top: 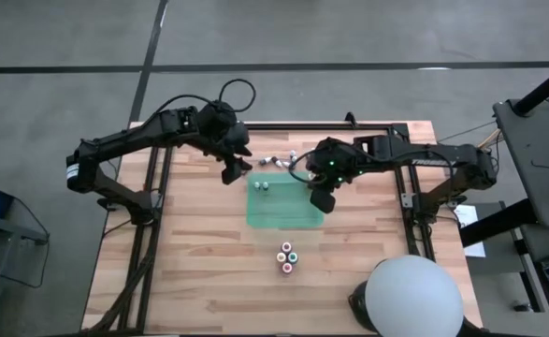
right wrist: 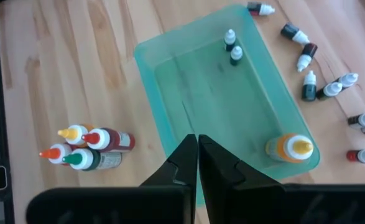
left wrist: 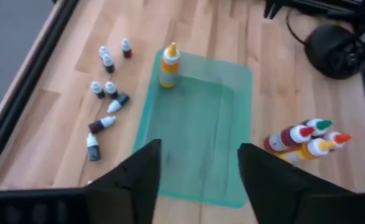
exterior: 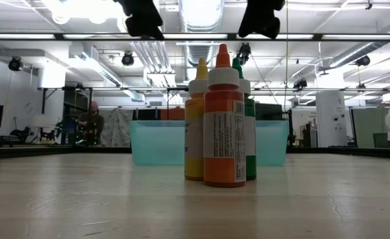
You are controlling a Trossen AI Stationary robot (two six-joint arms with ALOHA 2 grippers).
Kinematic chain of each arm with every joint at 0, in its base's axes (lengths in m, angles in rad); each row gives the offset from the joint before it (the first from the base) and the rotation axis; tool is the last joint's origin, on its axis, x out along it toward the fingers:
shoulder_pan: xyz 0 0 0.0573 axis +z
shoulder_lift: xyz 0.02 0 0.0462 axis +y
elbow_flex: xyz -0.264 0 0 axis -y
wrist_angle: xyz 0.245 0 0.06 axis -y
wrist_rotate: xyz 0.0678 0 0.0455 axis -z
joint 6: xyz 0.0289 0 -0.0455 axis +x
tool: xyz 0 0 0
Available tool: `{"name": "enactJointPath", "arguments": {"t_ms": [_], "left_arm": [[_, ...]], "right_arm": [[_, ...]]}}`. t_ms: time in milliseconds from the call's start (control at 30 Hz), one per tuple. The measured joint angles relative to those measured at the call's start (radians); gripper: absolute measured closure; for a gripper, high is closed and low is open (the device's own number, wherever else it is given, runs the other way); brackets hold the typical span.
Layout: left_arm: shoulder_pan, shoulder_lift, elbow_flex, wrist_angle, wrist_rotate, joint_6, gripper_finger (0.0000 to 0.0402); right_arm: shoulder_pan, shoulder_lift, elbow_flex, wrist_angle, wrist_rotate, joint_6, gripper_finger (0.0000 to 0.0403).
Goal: Pick & Place food coloring
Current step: Put the red food coloring bottle into the green container
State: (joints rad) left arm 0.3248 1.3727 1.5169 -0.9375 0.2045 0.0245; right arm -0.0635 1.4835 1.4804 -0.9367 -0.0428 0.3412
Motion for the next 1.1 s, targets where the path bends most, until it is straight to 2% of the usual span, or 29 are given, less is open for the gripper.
{"name": "enactJointPath", "arguments": {"t_ms": [133, 233, 500, 633, 933, 1100], "left_arm": [[0.03, 0.0, -0.001, -0.032, 0.004, 0.047, 0.0274], [0.067, 0.0, -0.001, -0.058, 0.005, 0.08, 0.0296], [0.187, -0.001, -0.022, -0.123, 0.005, 0.112, 0.0304], [0.242, 0.0, -0.08, -0.14, 0.005, 0.142, 0.0285], [0.276, 0.004, -0.207, -0.118, 0.004, 0.159, 0.0189], [0.276, 0.004, -0.228, -0.11, 0.0, 0.131, 0.017]], "right_arm": [[0.0, -0.006, 0.006, 0.002, 0.025, 0.018, 0.0394], [0.0, -0.007, 0.012, 0.001, 0.048, 0.049, 0.0394], [0.0, -0.007, 0.017, 0.003, 0.08, 0.06, 0.0394], [-0.003, -0.007, 0.017, 0.003, 0.099, 0.061, 0.0394], [-0.007, -0.044, 0.017, 0.003, 0.099, 0.055, 0.0394], [-0.022, -0.109, 0.017, 0.002, 0.098, 0.036, 0.0394]]}}
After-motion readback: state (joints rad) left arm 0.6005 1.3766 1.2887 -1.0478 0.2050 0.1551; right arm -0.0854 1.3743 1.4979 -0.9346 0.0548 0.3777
